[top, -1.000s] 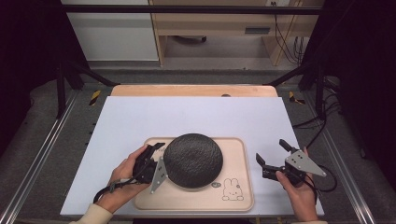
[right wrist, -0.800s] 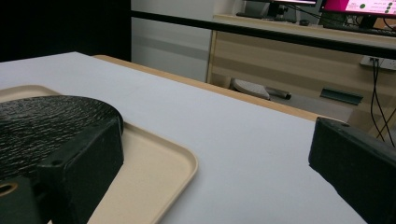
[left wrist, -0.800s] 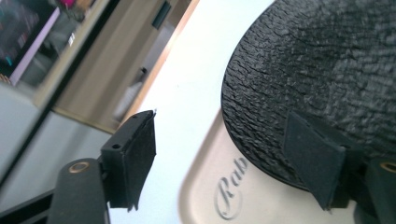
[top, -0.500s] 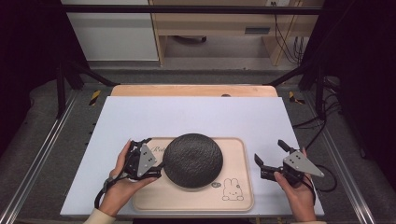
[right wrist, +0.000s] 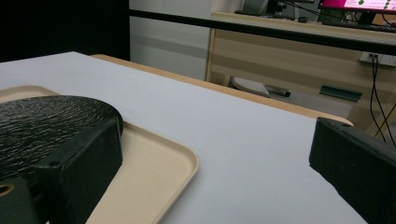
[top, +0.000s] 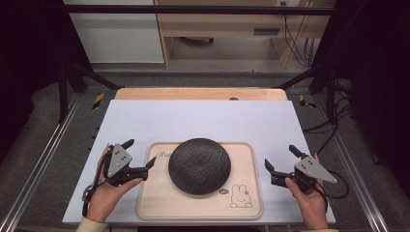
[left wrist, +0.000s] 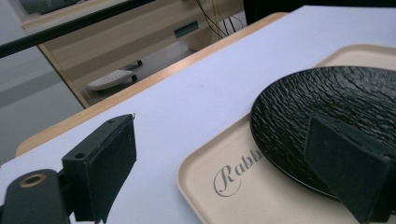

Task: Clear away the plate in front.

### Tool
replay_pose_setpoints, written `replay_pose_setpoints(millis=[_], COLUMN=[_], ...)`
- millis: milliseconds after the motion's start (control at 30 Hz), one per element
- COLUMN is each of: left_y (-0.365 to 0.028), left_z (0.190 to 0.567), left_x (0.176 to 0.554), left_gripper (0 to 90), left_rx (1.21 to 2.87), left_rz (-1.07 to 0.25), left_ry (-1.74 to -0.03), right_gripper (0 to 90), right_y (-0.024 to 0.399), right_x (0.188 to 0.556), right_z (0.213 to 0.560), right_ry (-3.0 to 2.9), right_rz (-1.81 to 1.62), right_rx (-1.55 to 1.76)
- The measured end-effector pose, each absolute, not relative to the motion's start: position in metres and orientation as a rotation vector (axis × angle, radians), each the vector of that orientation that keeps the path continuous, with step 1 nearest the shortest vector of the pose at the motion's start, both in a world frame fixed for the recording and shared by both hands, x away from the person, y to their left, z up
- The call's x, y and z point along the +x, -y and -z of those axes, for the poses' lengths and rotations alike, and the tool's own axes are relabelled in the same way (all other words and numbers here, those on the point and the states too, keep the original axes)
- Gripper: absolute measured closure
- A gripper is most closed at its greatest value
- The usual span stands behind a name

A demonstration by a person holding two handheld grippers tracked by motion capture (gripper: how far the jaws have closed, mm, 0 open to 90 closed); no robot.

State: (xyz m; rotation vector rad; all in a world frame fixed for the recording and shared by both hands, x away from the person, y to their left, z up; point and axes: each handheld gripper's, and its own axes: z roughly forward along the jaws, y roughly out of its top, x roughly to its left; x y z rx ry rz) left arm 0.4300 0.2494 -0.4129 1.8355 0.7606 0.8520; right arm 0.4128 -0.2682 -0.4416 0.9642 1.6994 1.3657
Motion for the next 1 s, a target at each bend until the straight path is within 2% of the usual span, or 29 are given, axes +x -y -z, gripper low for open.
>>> replay_pose_setpoints(millis=[533, 1000], left_y=[-0.298, -0.318], left_z=[0.404, 0.423], left_x=[0.421, 0.41], left_gripper=[5.5, 4.1], left_rx=[1.64, 1.634], left_rz=[-0.824, -0.694], left_ry=[-0.808, -0.655], right_gripper=[3.0, 3.3], right_y=[0.271, 0.271], right_x=[0.413, 0.413], right_z=[0.441, 0.44], right_ry=[-1.688, -1.702], right_rz=[-1.372, -1.419], right_rx=[0.971, 0.951])
